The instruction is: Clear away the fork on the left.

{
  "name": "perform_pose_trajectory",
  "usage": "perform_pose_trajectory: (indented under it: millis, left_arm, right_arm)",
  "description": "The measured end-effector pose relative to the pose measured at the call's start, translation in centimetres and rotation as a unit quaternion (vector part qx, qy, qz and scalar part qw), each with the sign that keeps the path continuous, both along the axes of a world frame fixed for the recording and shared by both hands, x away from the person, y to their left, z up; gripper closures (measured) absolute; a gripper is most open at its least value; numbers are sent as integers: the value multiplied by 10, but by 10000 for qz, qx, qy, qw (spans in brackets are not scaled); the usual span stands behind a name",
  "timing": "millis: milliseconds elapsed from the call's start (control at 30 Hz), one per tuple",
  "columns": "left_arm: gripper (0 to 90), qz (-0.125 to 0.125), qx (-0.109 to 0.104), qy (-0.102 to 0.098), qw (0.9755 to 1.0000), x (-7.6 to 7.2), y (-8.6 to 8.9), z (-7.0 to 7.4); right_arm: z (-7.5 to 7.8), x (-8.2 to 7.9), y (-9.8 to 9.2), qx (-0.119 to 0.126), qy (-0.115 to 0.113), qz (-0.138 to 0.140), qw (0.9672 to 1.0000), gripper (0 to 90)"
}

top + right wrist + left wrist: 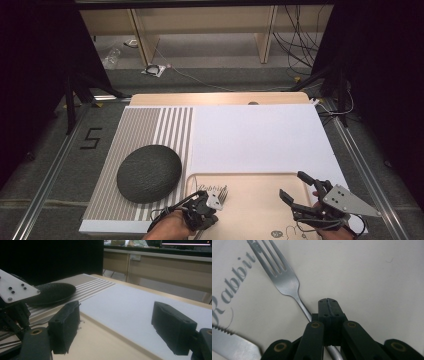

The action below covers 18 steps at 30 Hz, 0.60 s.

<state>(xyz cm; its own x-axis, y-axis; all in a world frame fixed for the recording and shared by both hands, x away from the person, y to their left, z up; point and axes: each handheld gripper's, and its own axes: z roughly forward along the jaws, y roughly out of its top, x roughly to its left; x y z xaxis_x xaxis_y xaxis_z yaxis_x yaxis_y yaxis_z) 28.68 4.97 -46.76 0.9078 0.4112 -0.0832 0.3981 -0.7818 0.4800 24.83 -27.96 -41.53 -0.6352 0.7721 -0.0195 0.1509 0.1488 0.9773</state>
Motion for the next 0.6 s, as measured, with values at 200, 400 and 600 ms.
perform_pose_trajectory:
  millis: [200, 400, 600]
  left_arm:
    - [894, 74, 73, -29, 9999, 3, 5, 1]
    - [894, 162, 128, -24, 9998, 7, 10, 1]
    - [894, 245, 218, -25, 9995, 11, 17, 2]
  right_arm:
    - [0, 0, 0, -7, 2, -4, 10000, 238]
    - [0, 0, 0, -7, 11, 4, 10000, 238]
    - [0, 0, 0, -4, -8, 4, 10000, 238]
